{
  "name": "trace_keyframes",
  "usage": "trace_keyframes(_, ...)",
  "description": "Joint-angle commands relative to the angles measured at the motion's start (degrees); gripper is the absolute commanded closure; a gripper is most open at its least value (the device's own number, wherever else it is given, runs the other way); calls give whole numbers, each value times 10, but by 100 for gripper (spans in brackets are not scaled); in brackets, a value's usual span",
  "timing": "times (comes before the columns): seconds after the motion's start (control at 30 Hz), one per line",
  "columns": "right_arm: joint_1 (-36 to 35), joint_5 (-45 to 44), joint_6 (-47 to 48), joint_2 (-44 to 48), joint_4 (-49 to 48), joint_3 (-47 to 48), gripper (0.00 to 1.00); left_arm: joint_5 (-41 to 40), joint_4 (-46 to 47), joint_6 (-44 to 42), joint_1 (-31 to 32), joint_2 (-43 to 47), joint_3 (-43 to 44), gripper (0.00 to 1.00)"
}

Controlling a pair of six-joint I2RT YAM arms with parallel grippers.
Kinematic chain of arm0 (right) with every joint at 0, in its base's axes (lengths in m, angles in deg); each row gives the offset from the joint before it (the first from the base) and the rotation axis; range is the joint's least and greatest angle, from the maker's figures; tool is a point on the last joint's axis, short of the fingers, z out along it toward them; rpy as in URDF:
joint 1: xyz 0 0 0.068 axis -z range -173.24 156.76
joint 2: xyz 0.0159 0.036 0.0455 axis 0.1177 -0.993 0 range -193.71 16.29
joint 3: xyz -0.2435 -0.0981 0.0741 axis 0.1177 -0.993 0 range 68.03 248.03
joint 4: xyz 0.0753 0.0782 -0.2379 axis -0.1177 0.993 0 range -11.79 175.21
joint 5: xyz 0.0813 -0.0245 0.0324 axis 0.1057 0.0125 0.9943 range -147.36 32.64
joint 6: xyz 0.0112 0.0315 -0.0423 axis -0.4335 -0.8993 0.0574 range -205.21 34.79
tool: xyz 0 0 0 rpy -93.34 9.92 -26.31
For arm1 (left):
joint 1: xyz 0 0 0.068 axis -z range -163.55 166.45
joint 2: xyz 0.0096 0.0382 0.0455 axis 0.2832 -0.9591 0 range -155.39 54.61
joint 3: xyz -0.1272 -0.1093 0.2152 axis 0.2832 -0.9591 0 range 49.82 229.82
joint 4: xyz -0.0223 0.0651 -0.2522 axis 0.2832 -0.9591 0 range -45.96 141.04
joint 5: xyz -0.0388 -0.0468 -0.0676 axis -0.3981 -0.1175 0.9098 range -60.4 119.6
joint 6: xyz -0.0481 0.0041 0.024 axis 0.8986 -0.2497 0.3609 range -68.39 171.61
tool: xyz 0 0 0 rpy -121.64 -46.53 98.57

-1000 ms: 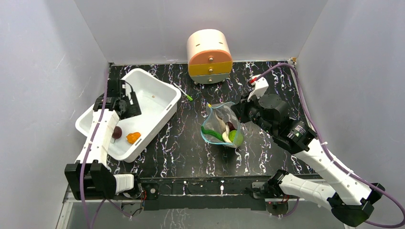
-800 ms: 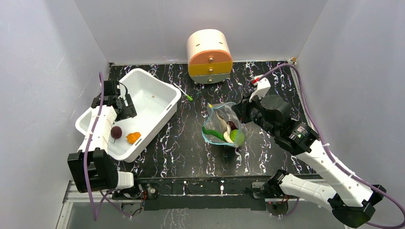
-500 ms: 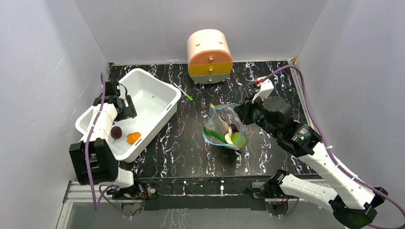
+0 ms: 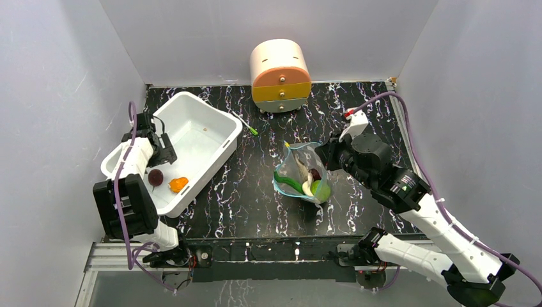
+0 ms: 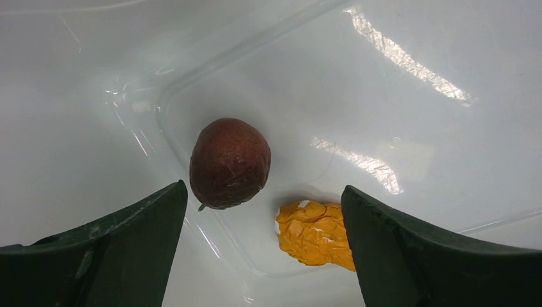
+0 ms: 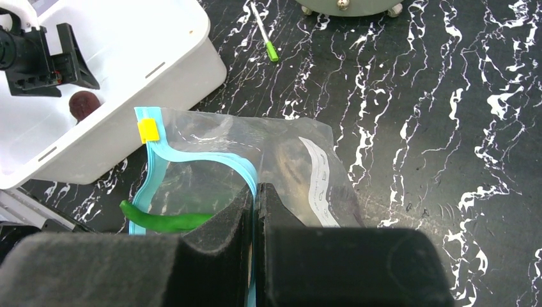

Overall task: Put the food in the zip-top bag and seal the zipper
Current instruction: Pick up the fake fruit from the bin.

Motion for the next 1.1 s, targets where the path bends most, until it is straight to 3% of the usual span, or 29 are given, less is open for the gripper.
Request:
trace_keyframes(0.0, -1, -21, -14, 23, -41, -1, 100, -21, 0, 3, -5, -6, -22, 12)
trace_keyframes(0.27, 0, -28, -15, 26, -24, 5, 100, 9, 38, 26, -14, -24, -45, 23)
trace_keyframes(0.57, 0, -32, -13, 40, -9, 2, 100, 60, 50, 17, -15, -88, -14, 46)
trace_keyframes(0.8, 0, -31, -8, 40, -12, 3, 100, 94, 22, 38, -14, -83, 7, 66)
trace_keyframes(1.07, -1, -37, -57, 34, -1, -4, 100, 102, -17, 31, -11, -34, 44, 71)
